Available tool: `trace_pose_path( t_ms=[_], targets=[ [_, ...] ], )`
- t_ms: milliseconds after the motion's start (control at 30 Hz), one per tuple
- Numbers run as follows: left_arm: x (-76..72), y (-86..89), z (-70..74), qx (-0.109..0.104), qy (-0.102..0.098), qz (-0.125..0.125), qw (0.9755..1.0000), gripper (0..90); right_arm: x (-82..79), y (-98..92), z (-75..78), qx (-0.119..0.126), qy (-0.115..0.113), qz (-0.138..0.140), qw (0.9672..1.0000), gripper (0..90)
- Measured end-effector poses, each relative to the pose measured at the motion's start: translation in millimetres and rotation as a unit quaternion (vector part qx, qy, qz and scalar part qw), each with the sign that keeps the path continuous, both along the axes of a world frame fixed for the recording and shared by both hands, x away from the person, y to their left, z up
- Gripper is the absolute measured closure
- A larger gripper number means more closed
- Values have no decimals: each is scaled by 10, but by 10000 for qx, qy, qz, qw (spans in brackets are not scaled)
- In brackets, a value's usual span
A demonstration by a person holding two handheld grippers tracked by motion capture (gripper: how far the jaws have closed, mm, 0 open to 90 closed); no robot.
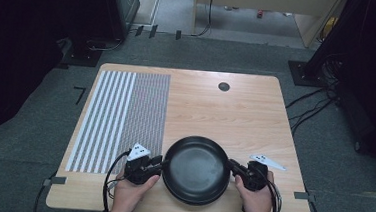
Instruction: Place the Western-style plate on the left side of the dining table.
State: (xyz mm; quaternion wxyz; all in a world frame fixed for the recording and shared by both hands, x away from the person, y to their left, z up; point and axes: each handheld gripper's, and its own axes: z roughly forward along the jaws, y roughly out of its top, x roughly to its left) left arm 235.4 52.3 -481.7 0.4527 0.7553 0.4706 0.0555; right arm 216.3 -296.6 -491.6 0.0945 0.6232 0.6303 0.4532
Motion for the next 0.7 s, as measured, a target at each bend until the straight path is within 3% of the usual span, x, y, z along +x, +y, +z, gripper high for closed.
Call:
trace_pose_path(
  t_ms=[200,367,500,700],
  targets=[
    [23,26,-16,-93,76,-41,9999,717,-26,23,-6,-12,-65,-104,9999,843],
    [45,48,-28,-101,170,17,9998,698,-43,46,-12,47,-103,-164,9998,854],
    [74,94,-32,-237,307,-27,9992,691,-50,68,-21,123,-83,-124,9998,856],
    [53,97,10,-218,247,-9,9995,700,-58,77,-26,125,-114,-158,9997,856]
  ],
)
